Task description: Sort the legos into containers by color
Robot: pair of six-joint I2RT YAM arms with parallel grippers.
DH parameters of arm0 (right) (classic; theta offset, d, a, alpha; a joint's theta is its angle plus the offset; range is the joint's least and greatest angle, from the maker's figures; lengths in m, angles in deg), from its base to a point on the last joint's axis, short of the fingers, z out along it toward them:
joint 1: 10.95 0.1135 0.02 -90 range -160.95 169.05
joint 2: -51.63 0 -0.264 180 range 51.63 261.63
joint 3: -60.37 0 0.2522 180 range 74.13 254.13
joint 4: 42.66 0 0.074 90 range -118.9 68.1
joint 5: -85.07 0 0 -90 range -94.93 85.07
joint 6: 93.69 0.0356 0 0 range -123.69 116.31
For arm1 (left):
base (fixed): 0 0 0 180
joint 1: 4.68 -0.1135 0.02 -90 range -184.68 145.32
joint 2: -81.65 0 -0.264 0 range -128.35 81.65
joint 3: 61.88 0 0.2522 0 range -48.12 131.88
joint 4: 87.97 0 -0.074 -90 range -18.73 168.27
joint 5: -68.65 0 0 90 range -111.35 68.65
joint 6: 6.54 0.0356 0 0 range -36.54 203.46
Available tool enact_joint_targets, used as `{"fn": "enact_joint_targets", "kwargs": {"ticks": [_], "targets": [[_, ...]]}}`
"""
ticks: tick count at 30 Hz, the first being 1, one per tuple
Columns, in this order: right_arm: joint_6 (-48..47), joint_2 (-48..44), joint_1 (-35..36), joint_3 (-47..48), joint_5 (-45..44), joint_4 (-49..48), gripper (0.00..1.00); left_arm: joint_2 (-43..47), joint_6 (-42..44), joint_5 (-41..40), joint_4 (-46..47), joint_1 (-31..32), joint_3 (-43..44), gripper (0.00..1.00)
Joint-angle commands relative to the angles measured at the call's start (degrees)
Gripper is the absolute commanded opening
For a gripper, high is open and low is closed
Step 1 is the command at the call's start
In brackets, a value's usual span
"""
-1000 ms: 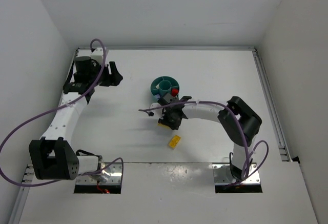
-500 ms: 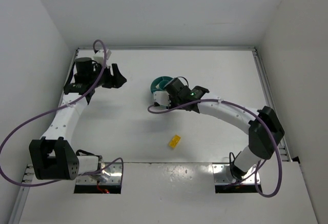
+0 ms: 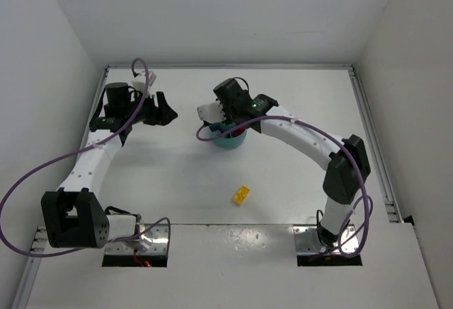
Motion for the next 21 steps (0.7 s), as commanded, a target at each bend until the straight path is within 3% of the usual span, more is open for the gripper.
{"fn": "enact_joint_targets", "kwargs": {"ticks": [1,11,21], "targets": [[-7.2,3.5,-0.4,5.7,-4.5,4.3,0.15,0.9,0.0,1.4,2.3,-0.7,0.1,0.66],[-14.4,11.3,0.2,11.2,-15.4,7.2,0.15,3.9,0.0,1.4,3.0,-1.3,-3.0,0.66],[-16.9,13.8,1.2,14.8,-17.1,7.7,0.15,5.6,-0.5,2.0,4.6,-1.8,-5.2,0.66]]}}
